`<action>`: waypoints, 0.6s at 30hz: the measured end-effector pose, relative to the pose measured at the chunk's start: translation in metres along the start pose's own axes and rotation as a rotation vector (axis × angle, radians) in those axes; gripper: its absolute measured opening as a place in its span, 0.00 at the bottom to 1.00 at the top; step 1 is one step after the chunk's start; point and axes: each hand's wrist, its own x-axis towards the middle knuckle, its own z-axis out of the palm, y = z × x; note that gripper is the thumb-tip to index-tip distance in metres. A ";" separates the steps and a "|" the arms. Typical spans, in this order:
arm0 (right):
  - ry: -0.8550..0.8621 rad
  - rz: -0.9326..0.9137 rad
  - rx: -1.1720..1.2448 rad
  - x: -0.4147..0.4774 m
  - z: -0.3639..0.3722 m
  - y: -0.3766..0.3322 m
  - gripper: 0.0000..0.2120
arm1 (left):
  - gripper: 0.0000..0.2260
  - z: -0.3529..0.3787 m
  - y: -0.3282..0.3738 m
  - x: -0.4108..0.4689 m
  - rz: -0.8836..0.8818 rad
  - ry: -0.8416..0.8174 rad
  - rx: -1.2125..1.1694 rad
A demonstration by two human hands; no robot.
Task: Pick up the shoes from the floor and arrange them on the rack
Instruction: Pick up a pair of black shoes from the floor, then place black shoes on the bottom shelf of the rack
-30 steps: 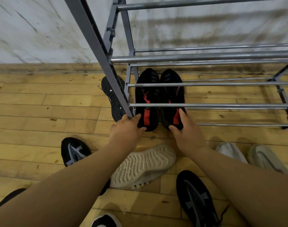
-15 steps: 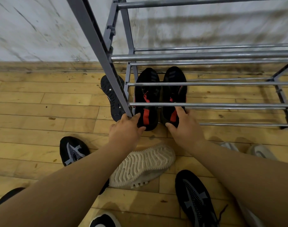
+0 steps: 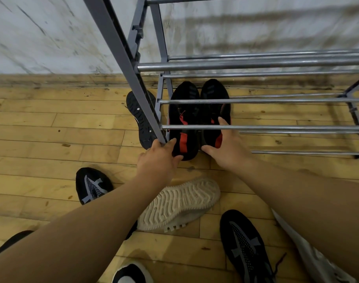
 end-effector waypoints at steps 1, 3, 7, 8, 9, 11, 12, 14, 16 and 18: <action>0.000 -0.006 0.002 0.000 0.000 0.000 0.49 | 0.28 0.000 0.000 0.000 0.001 0.002 -0.003; 0.003 -0.016 -0.009 -0.001 0.002 0.000 0.49 | 0.28 0.002 0.000 0.000 -0.001 0.001 -0.010; -0.026 -0.017 -0.005 -0.003 0.005 0.003 0.50 | 0.30 0.005 0.000 -0.001 -0.020 -0.032 -0.082; -0.035 -0.024 -0.010 -0.005 0.006 0.006 0.50 | 0.32 0.007 -0.001 -0.003 -0.014 -0.043 -0.117; -0.040 -0.032 -0.017 -0.009 0.006 0.010 0.50 | 0.33 0.010 -0.001 -0.006 -0.004 -0.056 -0.153; -0.051 -0.054 -0.037 -0.022 0.003 0.018 0.50 | 0.35 0.016 -0.002 -0.016 0.012 -0.084 -0.214; -0.059 -0.067 -0.053 -0.032 0.001 0.023 0.49 | 0.37 0.019 -0.002 -0.023 0.013 -0.097 -0.230; -0.051 -0.095 -0.094 -0.053 -0.003 0.034 0.48 | 0.39 0.026 -0.001 -0.038 0.017 -0.118 -0.225; -0.026 -0.091 -0.106 -0.076 -0.005 0.044 0.45 | 0.41 0.033 -0.001 -0.053 0.028 -0.140 -0.204; -0.051 -0.042 -0.098 -0.097 -0.004 0.055 0.43 | 0.42 0.040 -0.003 -0.067 0.051 -0.189 -0.196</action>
